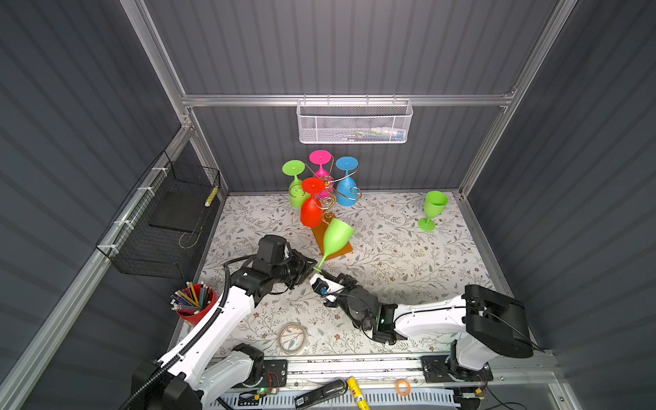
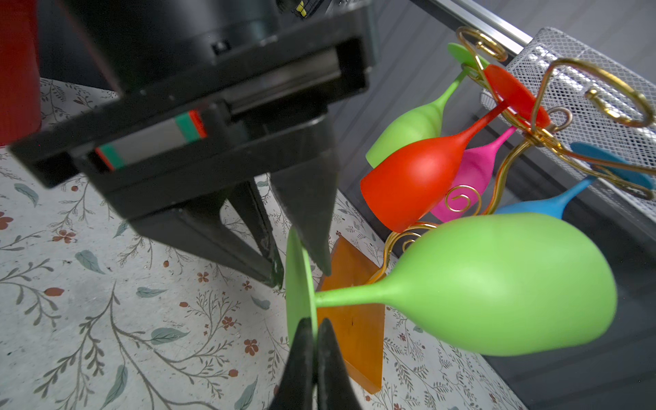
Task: Take the wine glass off the wine glass rack
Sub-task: Pick up the wine glass from the wine glass rack.
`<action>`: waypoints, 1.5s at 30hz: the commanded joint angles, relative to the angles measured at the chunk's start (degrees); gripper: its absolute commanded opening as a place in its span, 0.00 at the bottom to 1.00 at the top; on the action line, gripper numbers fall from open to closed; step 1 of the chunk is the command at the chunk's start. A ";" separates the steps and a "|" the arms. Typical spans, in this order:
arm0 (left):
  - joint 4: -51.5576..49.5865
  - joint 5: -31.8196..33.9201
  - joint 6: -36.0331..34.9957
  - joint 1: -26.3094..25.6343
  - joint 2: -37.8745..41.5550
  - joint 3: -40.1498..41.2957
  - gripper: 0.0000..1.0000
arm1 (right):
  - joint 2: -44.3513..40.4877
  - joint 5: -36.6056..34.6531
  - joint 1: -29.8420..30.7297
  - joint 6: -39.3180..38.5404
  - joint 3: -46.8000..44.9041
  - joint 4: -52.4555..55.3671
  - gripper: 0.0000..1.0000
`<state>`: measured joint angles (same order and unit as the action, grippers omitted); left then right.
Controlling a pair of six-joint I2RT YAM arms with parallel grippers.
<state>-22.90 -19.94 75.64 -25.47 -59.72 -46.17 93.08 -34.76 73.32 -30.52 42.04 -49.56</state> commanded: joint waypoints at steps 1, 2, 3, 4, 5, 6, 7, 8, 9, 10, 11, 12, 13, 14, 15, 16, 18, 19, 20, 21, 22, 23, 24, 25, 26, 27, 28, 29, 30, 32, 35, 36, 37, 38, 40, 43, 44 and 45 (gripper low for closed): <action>0.47 0.61 1.00 -0.53 -0.55 0.73 0.25 | 0.48 -1.21 0.58 -1.79 1.63 -1.84 0.00; 0.40 0.64 1.00 -0.53 -0.63 0.73 0.22 | 0.53 -1.19 0.64 -2.12 1.64 -1.86 0.00; 0.55 0.61 1.04 -0.62 -0.85 0.69 0.20 | 0.54 -1.21 0.68 -2.42 1.75 -1.86 0.00; 0.59 0.62 0.99 -0.63 -1.01 0.75 0.19 | 0.66 -1.32 0.70 -2.77 1.77 -1.92 0.00; 0.62 0.65 0.99 -0.69 -1.15 0.84 0.17 | 0.81 -1.41 0.77 -3.04 1.82 -2.09 0.00; 0.59 0.61 1.00 -0.72 -1.27 0.87 0.14 | 0.86 -1.33 0.86 -3.30 1.86 -2.21 0.00; 0.63 0.66 0.99 -0.71 -1.32 1.00 0.12 | 0.92 -1.58 0.86 -3.64 1.82 -2.27 0.00; 0.66 0.61 0.97 -0.67 -1.31 1.04 0.09 | 0.96 -1.69 0.86 -3.90 1.90 -2.38 0.00; 0.37 2.57 0.95 -0.72 -1.32 1.24 0.07 | 0.97 -1.73 0.86 -4.25 1.84 -2.58 0.00; 0.43 3.03 1.08 -0.71 -1.05 1.49 0.05 | 0.94 -1.94 0.86 -4.41 1.75 -2.80 0.00; 0.90 3.08 1.17 -0.67 -0.85 1.84 0.03 | 0.92 -2.18 0.86 -4.54 1.73 -2.97 0.00; 1.40 3.03 1.25 -0.69 -0.64 2.25 0.00 | 0.75 -2.30 0.86 -4.55 1.49 -3.08 0.00; 1.47 3.15 1.22 -0.67 -0.58 2.31 0.00 | 0.55 -2.47 0.86 -4.40 1.46 -3.02 0.00; 1.46 3.16 1.12 -0.72 -0.56 2.34 0.00 | 0.28 -2.63 0.86 -4.22 1.40 -2.87 0.00; 1.57 3.19 1.05 -0.69 -0.44 2.46 0.00 | -0.05 -2.71 0.86 -3.94 1.29 -2.45 0.00; 1.89 3.18 0.75 -0.72 -0.37 2.47 0.00 | -0.49 -2.63 2.54 -3.55 1.31 -1.81 0.02; 2.04 3.23 0.11 -0.72 -0.23 2.24 0.00 | -1.57 -2.33 2.84 -2.51 1.39 0.35 0.14; 2.05 3.27 -0.42 -0.67 -0.22 2.16 0.00 | -2.43 -1.50 3.04 -1.77 1.34 2.46 0.26; 2.05 3.44 -0.94 -0.72 -0.15 2.00 0.00 | -3.52 -0.59 3.18 -0.87 1.40 4.69 0.37; 1.95 3.47 -1.62 -0.72 -0.12 1.88 0.00 | -4.81 0.40 3.42 0.53 1.43 7.15 0.49; 2.07 3.50 -2.15 -0.72 -0.07 1.88 0.00 | -6.19 1.07 3.54 1.84 1.21 8.74 0.59; 2.24 3.36 -2.65 -0.71 -0.21 1.88 0.00 | -7.37 1.31 3.72 2.95 0.93 10.64 0.65; 2.46 3.27 -3.42 -0.72 -0.31 1.93 0.00 | -9.03 1.49 3.91 4.33 0.64 13.10 0.69; 2.52 3.05 -4.10 -0.71 -0.41 1.96 0.00 | -10.89 2.09 4.02 5.88 0.28 16.11 0.71; 2.78 3.05 -4.73 -0.72 -0.49 2.13 0.00 | -12.68 2.93 4.00 7.58 0.02 19.59 0.72; 2.98 3.15 -5.47 -0.72 -0.50 2.21 0.00 | -14.82 3.86 4.03 9.75 -0.10 23.57 0.73; 3.34 3.24 -6.11 -0.72 -0.46 2.44 0.00 | -17.17 5.29 3.92 12.11 -0.25 27.28 0.74; 3.92 3.08 -6.60 -0.72 -0.48 2.75 0.00 | -19.09 6.61 3.79 14.26 -0.14 30.35 0.75; 4.69 2.91 -6.99 -0.65 -0.46 3.19 0.00 | -20.94 7.85 3.51 16.88 0.32 34.98 0.75; 6.10 2.68 -7.78 -0.72 -0.49 4.07 0.00 | -23.97 9.51 3.03 21.38 1.39 41.90 0.75; 9.96 1.48 -8.20 -0.72 -1.00 6.40 0.00 | -28.08 11.11 2.00 27.10 2.46 49.54 0.75; 11.12 1.49 -8.69 -0.71 -1.07 7.09 0.00 | -29.50 12.02 1.73 28.71 2.61 51.31 0.74; 12.29 -0.55 -9.05 -0.71 -1.01 7.97 0.00 | -31.69 13.06 0.25 30.39 2.92 53.26 0.74; 12.97 -0.60 -9.20 -0.67 -0.92 8.66 0.00 | -32.82 14.38 -0.97 32.05 3.26 54.93 0.74; 15.09 -0.85 -10.02 -0.72 -0.34 9.98 0.00 | -35.60 18.55 -3.89 35.73 4.09 57.93 0.73; 16.12 -1.48 -12.38 -0.71 0.03 10.39 0.00 | -37.98 26.15 -10.11 41.92 5.77 61.44 0.70; 16.19 -1.72 -13.10 -0.71 0.02 10.25 0.00 | -38.26 28.24 -11.79 43.69 6.29 61.97 0.69; 16.54 -1.94 -13.69 -0.67 0.11 10.31 0.00 | -38.28 30.72 -13.48 45.57 7.06 62.98 0.68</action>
<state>-9.80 -19.88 65.78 -26.17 -60.55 -36.12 55.51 -13.13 63.13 6.20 46.72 7.57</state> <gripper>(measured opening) 0.058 0.685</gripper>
